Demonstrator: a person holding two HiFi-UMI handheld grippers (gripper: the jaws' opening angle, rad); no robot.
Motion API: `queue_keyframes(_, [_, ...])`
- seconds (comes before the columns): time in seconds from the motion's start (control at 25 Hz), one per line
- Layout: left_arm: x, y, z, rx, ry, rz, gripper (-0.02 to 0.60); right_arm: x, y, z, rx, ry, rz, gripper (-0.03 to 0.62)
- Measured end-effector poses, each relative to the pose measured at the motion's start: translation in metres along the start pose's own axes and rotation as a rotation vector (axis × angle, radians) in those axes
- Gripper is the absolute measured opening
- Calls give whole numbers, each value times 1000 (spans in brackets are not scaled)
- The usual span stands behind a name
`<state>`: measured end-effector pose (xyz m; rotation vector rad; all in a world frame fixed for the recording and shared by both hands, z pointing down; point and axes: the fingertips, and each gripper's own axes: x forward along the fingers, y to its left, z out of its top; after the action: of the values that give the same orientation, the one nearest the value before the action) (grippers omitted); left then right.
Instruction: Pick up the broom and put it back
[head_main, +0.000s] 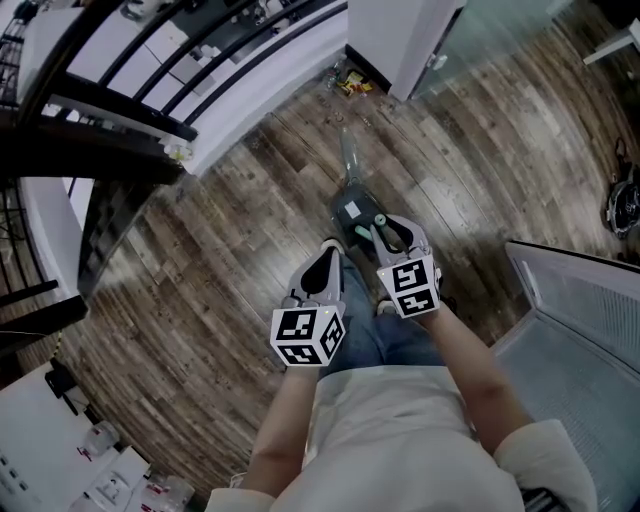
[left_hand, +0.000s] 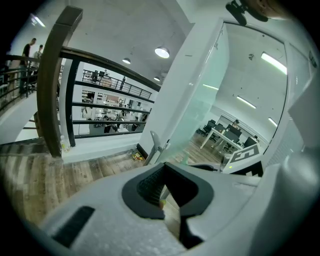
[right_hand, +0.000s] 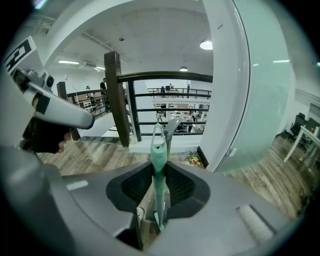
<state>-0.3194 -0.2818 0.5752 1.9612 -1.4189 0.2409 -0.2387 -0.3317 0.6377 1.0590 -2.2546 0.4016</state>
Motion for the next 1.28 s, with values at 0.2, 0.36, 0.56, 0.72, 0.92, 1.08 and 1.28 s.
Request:
queue_keyframes(0.2, [-10,-15,-3,11,-12,0,6,-24,3,-10,-5,-3,-1,92])
queue_keyframes(0.36, [-18,-26,-5,15,-25,3,5,-40,6,-19,-21,-3,-4,92])
queue_keyframes(0.56, [-30,-40,-8,18,-38,8,5,-63,10,-28,-29,-2,-4,92])
queue_keyframes(0.72, [-38,-51,-10,19,-50,14,5,-80,8,-33,-28,-12,-3,92])
queue_keyframes(0.92, [-47,-60,-8,29,-63,17,5,-95,7,-35,-41,-22,-4,92])
queue_keyframes(1.08, [-53,-71,-6,40,-76,19,6,-109,4,-33,-47,-36,-12,92])
queue_keyframes(1.28, [-65,-82,-5,52,-91,22,5,-130,4,-27,-46,-62,-14,92])
